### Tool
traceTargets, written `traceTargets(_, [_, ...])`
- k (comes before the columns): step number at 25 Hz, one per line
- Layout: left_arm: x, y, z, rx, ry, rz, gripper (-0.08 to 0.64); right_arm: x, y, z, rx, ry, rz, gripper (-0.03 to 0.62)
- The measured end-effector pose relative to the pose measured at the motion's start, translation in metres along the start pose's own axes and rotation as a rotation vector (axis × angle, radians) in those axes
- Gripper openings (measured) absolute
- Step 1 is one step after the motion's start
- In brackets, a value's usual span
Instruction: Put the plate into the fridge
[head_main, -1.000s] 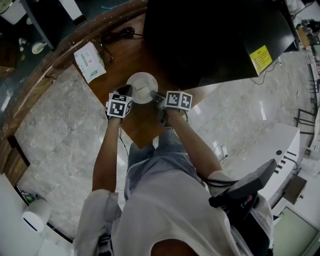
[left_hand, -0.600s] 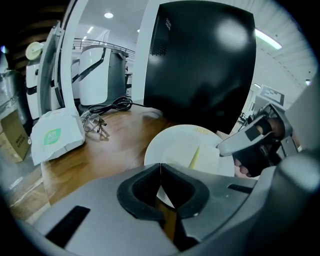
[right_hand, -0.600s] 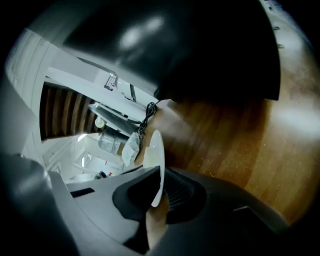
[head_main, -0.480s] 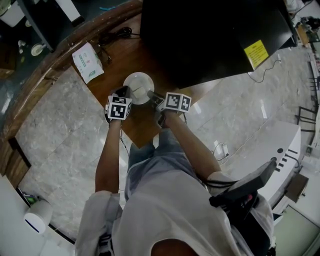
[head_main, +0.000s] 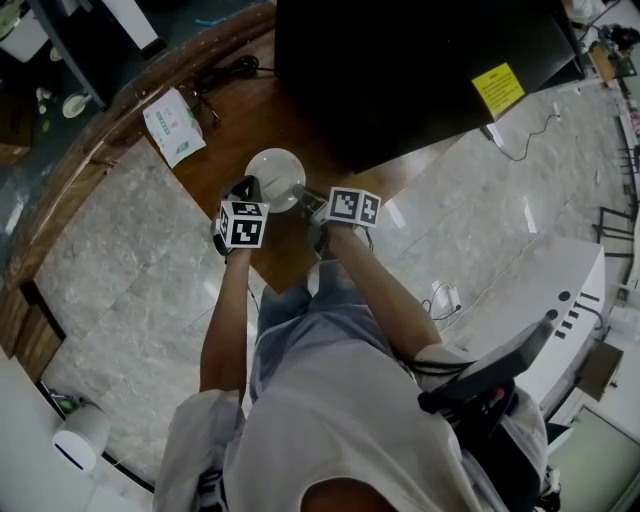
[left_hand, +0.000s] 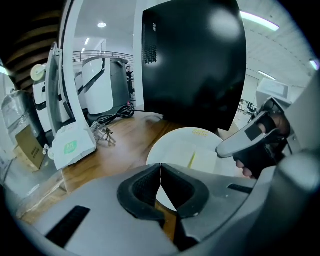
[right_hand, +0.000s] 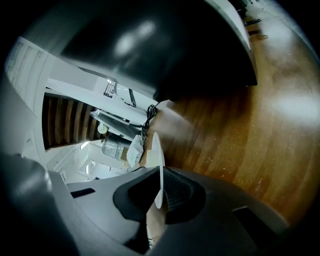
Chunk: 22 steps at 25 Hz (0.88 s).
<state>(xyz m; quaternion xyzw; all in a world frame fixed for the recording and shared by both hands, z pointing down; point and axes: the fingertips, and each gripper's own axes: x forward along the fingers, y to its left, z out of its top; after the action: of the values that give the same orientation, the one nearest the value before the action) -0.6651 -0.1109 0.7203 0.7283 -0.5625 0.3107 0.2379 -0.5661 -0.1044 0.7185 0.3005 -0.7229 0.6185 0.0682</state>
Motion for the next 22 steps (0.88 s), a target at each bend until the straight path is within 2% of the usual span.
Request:
traceTargets(6, [-0.024,-0.018,0.009,-0.008,-0.041,0.001,0.02,-0.025,0.006,-0.007,0.071,-0.028,0.052,0.025])
traceTargets(15, [-0.049,-0.057,0.029,0.055,-0.097,-0.01,0.02,-0.075,0.002,-0.007,0.102,-0.068,0.094,0.025])
traceTargets(22, [-0.054,-0.121,0.051,0.062,-0.136,-0.048,0.02,-0.13,-0.011,0.0,0.108,-0.082,0.121,0.025])
